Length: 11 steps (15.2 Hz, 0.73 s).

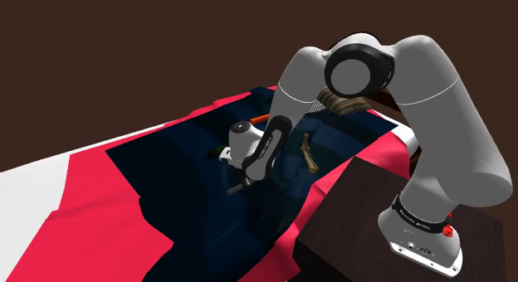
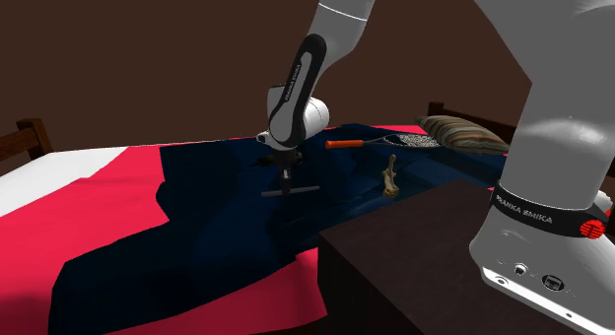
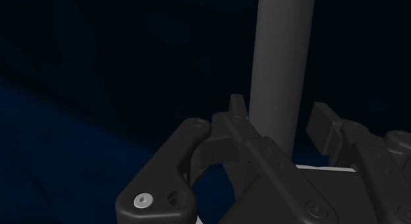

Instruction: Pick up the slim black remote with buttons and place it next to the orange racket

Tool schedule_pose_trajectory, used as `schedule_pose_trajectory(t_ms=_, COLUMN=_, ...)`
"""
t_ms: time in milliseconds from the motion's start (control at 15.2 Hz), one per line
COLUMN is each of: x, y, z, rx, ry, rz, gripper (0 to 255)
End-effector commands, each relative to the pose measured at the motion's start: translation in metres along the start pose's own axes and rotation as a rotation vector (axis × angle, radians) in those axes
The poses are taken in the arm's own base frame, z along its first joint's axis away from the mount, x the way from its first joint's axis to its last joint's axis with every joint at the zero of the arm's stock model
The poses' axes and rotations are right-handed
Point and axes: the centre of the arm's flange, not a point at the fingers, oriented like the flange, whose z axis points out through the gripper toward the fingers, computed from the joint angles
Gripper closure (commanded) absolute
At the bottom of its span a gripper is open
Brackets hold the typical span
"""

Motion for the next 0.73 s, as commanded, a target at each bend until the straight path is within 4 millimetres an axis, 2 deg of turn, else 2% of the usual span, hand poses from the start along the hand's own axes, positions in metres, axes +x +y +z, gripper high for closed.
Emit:
schedule_pose_trajectory(t_ms=0, x=-0.001, y=0.002, z=0.002, rx=-0.005, ry=0.004, rz=0.003, gripper=255)
schedule_pose_trajectory(t_ms=396, x=-0.001, y=0.002, z=0.001, rx=-0.005, ry=0.004, rz=0.003, gripper=255)
schedule_pose_trajectory(t_ms=660, x=-0.001, y=0.003, z=-0.02, rx=-0.005, ry=0.004, rz=0.003, gripper=255)
